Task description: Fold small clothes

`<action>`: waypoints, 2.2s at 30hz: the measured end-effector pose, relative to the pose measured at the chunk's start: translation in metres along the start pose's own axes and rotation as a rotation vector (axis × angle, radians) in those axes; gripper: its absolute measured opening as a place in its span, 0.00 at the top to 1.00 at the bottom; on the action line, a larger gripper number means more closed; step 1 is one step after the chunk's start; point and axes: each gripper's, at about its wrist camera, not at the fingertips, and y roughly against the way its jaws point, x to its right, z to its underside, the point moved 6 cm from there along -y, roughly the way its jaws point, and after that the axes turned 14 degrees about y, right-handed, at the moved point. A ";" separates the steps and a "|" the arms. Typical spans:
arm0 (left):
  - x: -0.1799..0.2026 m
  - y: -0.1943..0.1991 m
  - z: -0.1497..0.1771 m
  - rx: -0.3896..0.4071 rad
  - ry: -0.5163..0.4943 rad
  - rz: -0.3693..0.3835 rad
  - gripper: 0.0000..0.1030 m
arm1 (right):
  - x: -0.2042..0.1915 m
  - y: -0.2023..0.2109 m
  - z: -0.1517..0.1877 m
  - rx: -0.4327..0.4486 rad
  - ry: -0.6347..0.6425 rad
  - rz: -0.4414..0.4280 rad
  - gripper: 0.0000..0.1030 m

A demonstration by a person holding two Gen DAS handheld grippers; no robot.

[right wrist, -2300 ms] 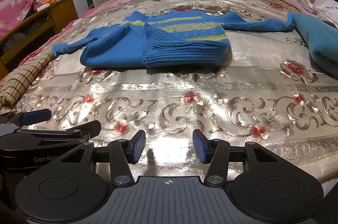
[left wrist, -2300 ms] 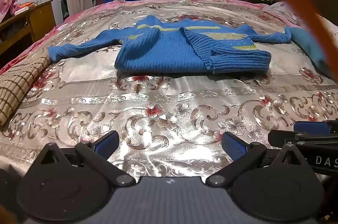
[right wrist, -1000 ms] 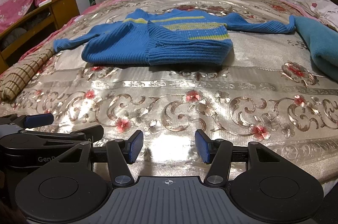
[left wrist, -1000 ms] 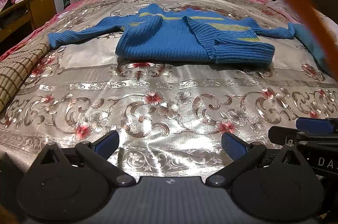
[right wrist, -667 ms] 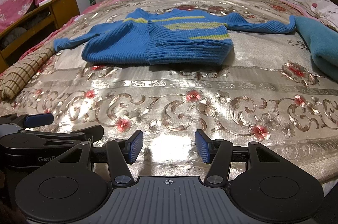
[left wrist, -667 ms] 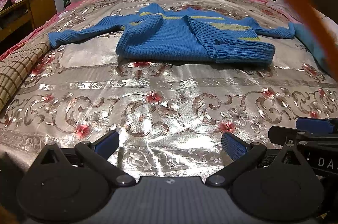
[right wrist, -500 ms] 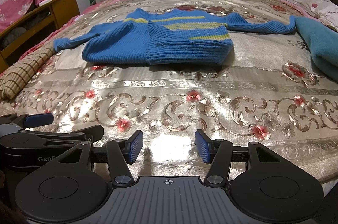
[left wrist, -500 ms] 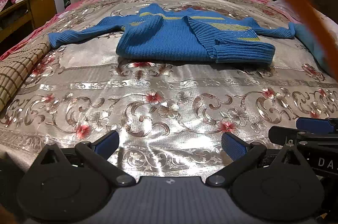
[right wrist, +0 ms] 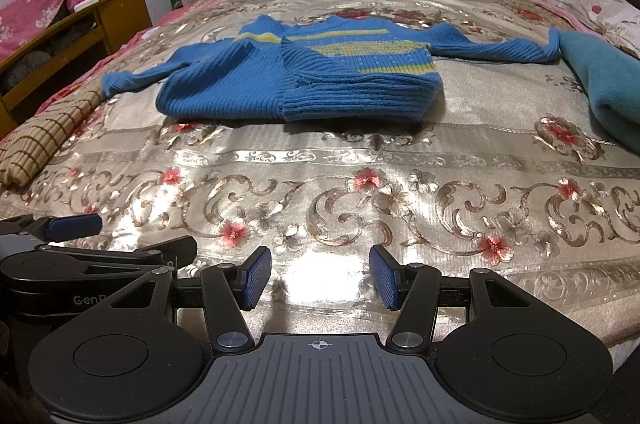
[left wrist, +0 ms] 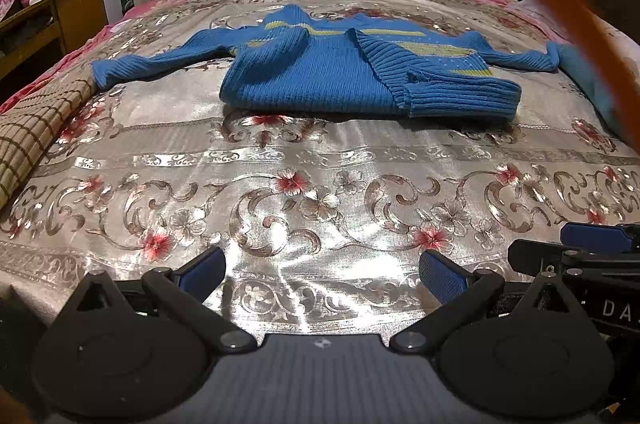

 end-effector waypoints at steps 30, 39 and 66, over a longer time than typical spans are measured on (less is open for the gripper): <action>-0.001 -0.002 0.004 -0.013 0.000 -0.004 0.00 | -0.002 -0.002 0.003 -0.003 -0.002 -0.007 0.47; 0.001 -0.011 0.009 -0.071 -0.003 -0.017 0.00 | -0.001 -0.005 0.006 -0.018 -0.014 -0.028 0.46; -0.023 0.004 -0.051 0.076 0.032 0.010 0.00 | 0.015 -0.012 -0.046 0.088 0.107 -0.013 0.45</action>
